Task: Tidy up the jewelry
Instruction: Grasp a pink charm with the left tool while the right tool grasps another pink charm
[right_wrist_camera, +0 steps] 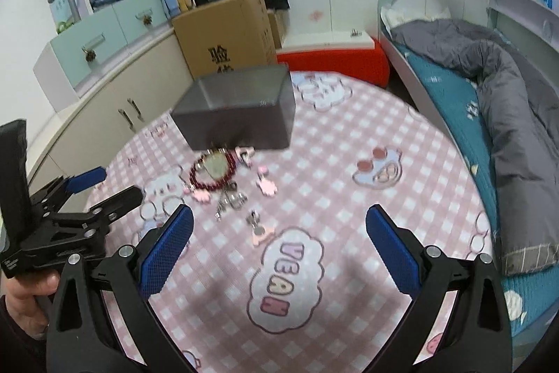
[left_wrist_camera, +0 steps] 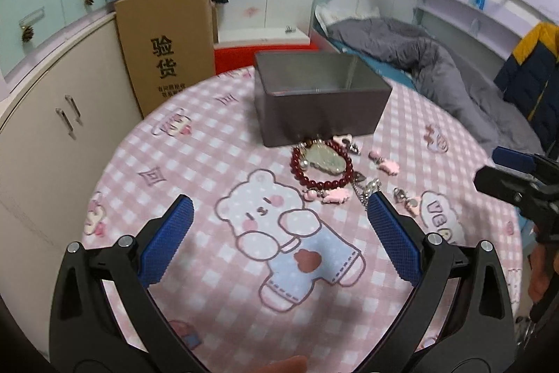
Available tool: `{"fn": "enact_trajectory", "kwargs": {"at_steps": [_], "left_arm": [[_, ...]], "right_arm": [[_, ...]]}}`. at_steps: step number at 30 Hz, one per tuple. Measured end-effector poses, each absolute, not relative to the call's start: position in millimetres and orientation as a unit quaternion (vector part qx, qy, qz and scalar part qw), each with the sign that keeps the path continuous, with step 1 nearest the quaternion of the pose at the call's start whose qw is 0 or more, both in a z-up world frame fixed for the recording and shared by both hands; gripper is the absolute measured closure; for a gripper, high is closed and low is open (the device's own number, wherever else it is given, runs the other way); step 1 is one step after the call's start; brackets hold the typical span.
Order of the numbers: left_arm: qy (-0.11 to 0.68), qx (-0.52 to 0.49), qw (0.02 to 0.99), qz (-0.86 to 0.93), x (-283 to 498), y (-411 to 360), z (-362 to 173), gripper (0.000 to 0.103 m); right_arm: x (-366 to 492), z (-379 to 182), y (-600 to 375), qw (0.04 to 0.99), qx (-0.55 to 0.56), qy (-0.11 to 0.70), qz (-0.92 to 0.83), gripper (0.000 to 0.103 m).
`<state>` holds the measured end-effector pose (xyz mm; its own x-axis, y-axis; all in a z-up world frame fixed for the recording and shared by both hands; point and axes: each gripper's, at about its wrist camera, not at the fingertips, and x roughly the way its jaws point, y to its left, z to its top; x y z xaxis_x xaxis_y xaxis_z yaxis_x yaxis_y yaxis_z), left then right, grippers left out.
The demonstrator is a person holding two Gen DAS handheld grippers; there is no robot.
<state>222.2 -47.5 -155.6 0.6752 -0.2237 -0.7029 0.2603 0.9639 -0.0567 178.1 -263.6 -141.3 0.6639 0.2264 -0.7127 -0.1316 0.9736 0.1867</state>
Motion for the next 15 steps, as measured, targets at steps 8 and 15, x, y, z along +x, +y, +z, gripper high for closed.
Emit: {"fn": "enact_trajectory", "kwargs": {"at_steps": [8, 15], "left_arm": [[0.420, 0.052, 0.895, -0.138, 250, -75, -189, 0.006], [0.433, 0.054, 0.885, -0.161, 264, -84, -202, 0.029]], "right_arm": [[180, -159, -270, 0.900, 0.061, 0.420, 0.095, 0.008], [185, -168, -268, 0.896, 0.055, 0.430, 0.099, 0.008]]}}
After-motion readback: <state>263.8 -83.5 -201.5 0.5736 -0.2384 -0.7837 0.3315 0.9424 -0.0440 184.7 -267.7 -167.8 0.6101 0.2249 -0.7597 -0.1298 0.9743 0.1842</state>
